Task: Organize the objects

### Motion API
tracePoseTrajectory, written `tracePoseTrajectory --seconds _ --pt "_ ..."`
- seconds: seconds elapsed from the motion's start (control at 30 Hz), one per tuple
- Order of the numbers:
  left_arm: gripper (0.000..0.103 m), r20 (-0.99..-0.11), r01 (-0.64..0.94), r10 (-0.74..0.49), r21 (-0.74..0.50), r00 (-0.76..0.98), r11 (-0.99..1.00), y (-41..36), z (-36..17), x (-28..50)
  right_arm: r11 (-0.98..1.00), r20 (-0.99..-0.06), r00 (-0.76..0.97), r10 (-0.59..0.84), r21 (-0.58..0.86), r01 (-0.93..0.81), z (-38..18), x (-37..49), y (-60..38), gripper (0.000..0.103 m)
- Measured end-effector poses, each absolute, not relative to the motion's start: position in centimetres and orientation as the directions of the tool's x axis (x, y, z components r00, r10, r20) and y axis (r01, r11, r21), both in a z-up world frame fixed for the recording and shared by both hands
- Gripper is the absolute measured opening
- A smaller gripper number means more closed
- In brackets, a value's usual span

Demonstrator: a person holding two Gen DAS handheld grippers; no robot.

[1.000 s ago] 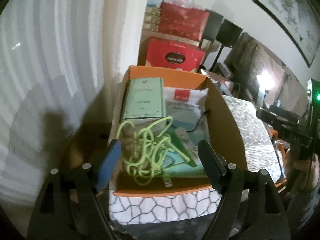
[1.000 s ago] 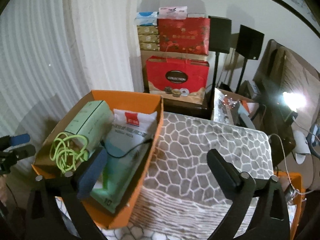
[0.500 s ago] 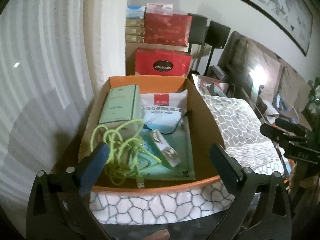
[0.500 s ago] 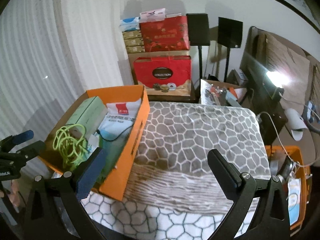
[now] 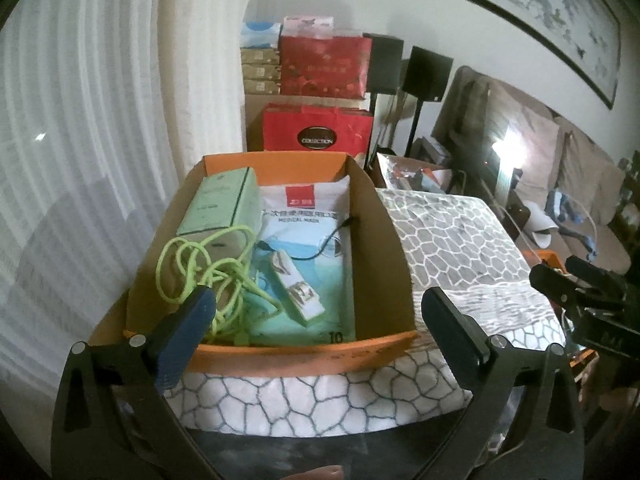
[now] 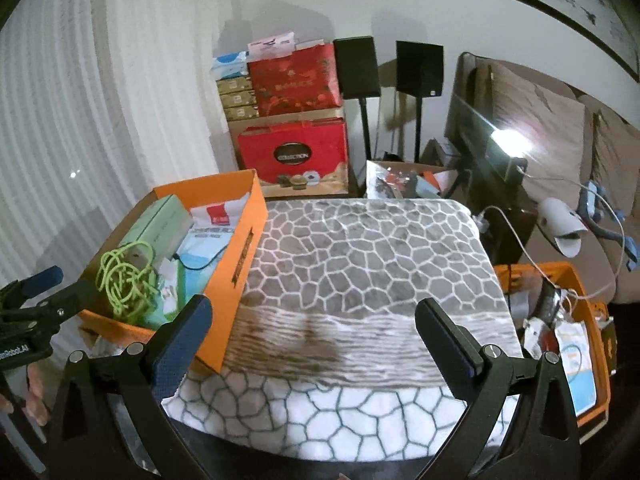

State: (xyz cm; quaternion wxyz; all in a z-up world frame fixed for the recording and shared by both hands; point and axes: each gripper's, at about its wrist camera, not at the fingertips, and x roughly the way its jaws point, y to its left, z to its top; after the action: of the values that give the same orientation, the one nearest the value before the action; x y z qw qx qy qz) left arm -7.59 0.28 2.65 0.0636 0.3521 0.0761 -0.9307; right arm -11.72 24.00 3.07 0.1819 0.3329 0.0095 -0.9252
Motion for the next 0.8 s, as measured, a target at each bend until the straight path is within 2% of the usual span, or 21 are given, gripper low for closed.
tracePoseTrajectory --seconds 0.33,0.8 --pt "0.103 -0.660 0.156 -0.077 -0.061 -0.747 -0.986 2.7 2.0 -6.6 -0.943 -0.621 -0.716 -0.318 0.128 0.308 2.0 -9.9 25.5 0.102" --pt "0.103 -0.637 0.177 -0.122 -0.023 -0.761 -0.984 3.0 2.3 -5.1 -0.961 -0.597 -0.763 -0.250 0.054 0.272 2.7 -8.7 25.4 0.102"
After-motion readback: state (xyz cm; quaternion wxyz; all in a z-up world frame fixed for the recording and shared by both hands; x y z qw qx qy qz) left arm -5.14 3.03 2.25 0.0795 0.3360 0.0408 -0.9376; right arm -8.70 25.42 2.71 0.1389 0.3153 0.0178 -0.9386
